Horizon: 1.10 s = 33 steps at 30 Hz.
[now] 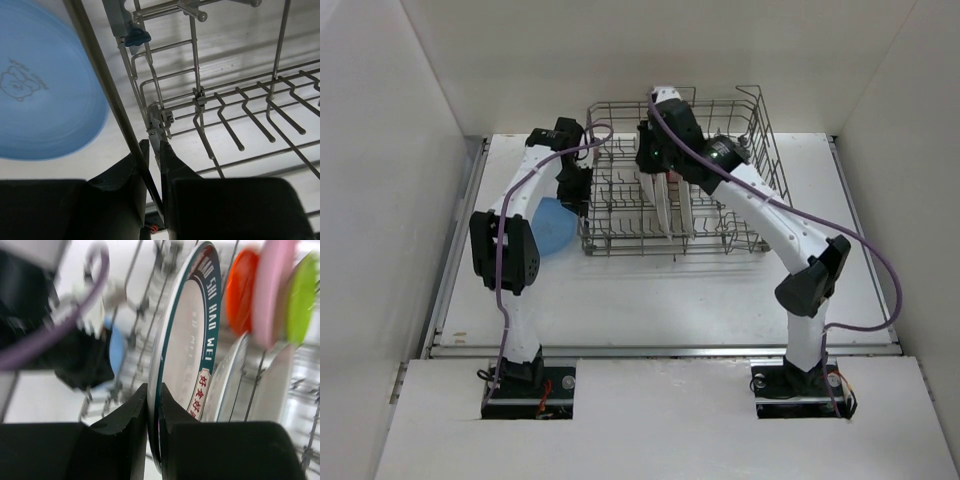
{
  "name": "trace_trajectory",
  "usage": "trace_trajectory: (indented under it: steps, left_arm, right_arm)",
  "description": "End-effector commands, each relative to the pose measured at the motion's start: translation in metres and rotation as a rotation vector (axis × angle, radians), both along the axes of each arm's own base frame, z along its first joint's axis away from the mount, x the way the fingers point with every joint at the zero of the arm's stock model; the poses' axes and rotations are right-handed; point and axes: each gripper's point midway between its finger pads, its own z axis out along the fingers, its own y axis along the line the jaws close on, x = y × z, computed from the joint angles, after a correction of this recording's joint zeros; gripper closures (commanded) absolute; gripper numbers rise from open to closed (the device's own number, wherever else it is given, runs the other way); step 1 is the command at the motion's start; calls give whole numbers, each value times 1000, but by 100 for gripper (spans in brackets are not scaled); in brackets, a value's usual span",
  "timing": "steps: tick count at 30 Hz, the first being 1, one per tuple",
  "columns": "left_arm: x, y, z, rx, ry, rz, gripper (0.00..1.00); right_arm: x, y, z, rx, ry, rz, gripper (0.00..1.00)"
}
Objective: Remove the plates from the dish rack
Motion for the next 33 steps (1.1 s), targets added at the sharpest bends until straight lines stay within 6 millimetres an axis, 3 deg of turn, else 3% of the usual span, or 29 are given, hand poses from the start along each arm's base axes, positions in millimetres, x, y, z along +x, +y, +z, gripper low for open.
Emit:
trace_trajectory:
  steps: [1, 2, 6, 9, 11, 14, 17, 25, 29, 30, 33]
  left_arm:
    - [13, 10, 12, 112, -157, -141, 100]
    - [10, 13, 4, 130, -140, -139, 100]
    - [5, 17, -7, 145, -118, -138, 100]
    - [8, 5, 1, 81, -131, -141, 100]
    - [10, -1, 1, 57, -120, -137, 100]
    - [17, -3, 5, 55, -121, -128, 100]
    - [23, -6, 12, 40, -140, -130, 100]
    - [31, -12, 4, -16, -89, -90, 100]
    - [34, -9, 6, -17, -92, -80, 100]
    - [34, -9, 6, -17, -92, -80, 100]
    - [34, -11, 10, -29, -101, -83, 100]
  right_arm:
    - [29, -43, 87, 72, -246, -169, 100]
    - [30, -48, 71, 62, -208, -178, 100]
    - [19, -53, 93, 138, -230, -164, 100]
    - [13, -45, 108, 174, -243, -104, 100]
    - [3, -42, 130, 193, -301, -29, 100]
    - [-28, -24, 157, 179, -419, 125, 100]
    - [-64, -13, 162, 121, -479, 227, 100]
    - [-155, -1, 118, -124, -475, 408, 100]
    - [-202, 10, 71, -269, -388, 505, 100]
    - [-216, 7, 50, -344, -361, 521, 100]
    - [-231, 6, 11, -446, -303, 517, 100]
